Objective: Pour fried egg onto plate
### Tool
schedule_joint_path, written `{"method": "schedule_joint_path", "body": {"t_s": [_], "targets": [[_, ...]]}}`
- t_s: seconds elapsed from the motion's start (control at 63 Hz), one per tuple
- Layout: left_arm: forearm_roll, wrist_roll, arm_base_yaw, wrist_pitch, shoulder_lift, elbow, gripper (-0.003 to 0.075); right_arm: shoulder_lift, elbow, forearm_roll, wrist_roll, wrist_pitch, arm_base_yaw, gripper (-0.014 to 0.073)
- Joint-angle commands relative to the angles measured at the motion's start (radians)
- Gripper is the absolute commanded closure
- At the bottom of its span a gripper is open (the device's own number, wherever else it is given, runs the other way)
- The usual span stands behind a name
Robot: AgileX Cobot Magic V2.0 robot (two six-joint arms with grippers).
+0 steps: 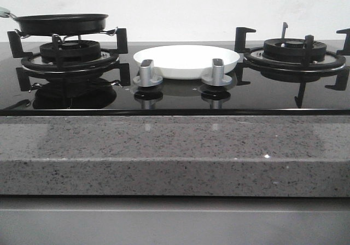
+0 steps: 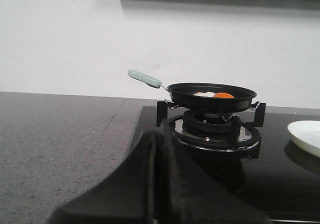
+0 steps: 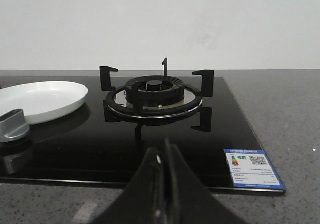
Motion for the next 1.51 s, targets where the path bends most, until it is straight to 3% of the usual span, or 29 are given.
{"method": "schedule_joint_path", "body": {"t_s": [0.0,0.984,1.221,1.491], "targets": [[-0.008,-0.010,0.000,-0.078,-0.017,0.007,0.0741,-0.017,-0.005,-0.008,-0.002,-0.073,0.002,0.0712],[-0.007,-0.009,0.000,-0.111,-0.017,-0.009,0.0741,-0.017,-0.036,-0.008,-0.002,-0.068,0.002,0.0712],[-0.012,-0.009,-0.002,0.165,0.017,-0.239,0.0741,0.013,-0.251,-0.014,-0.003,0.175,0.002,0.0712],[-0.012,-0.009,-0.002,0.459,0.211,-0.555,0.0741,0.202,-0.533,-0.014,-0.003,0.372,0.002,0.0712]]}}
